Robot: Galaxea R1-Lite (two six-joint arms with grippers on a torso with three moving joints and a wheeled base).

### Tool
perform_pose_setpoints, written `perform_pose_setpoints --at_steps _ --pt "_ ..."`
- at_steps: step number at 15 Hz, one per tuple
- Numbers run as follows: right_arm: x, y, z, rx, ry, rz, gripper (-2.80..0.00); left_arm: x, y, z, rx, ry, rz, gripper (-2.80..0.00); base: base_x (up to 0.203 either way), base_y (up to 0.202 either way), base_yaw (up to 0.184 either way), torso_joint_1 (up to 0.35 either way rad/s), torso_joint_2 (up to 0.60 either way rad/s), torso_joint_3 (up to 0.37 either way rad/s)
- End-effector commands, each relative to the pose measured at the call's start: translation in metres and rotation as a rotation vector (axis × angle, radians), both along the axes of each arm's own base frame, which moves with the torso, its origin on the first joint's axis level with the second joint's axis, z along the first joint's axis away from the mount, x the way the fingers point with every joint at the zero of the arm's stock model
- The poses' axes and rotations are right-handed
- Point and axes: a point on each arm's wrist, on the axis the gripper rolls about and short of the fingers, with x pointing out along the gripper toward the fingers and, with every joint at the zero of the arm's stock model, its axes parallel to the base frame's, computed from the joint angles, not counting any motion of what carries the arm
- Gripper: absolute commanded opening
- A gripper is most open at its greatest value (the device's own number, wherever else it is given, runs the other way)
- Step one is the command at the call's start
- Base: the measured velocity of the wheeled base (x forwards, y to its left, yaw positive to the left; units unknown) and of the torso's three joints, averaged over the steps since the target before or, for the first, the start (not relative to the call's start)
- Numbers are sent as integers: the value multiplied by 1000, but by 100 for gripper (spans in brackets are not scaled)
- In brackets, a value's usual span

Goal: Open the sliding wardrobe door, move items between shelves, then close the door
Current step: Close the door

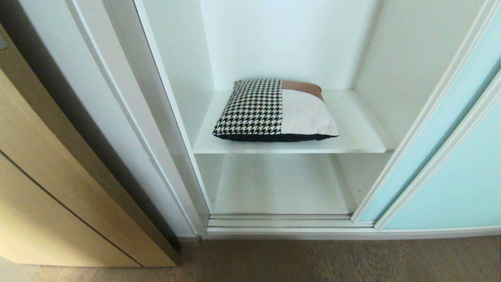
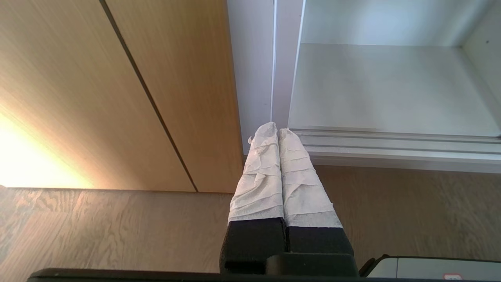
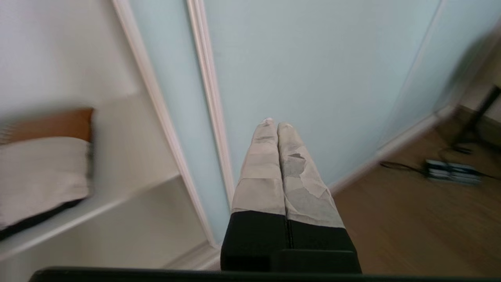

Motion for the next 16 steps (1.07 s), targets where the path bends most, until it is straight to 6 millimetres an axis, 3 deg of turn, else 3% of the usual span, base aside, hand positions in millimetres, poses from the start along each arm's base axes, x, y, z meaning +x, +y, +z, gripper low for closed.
perform_pose_setpoints --at_steps 1,4,6,10,14,16 --pt "41 -8 7 14 97 -27 -280 0 0 0 0 3 1 -280 0 0 0 0 0 0" --pt "67 -18 21 -22 162 20 -280 0 0 0 0 3 0 -280 0 0 0 0 0 0" --pt "83 -27 24 -79 222 167 -280 0 0 0 0 3 0 -280 0 0 0 0 0 0" --pt "113 -69 17 -71 323 231 -280 0 0 0 0 3 0 -280 0 0 0 0 0 0" --pt "109 -121 4 -26 357 228 -280 0 0 0 0 3 0 -280 0 0 0 0 0 0" --pt "104 -146 -8 24 337 316 -280 0 0 0 0 3 0 -280 0 0 0 0 0 0"
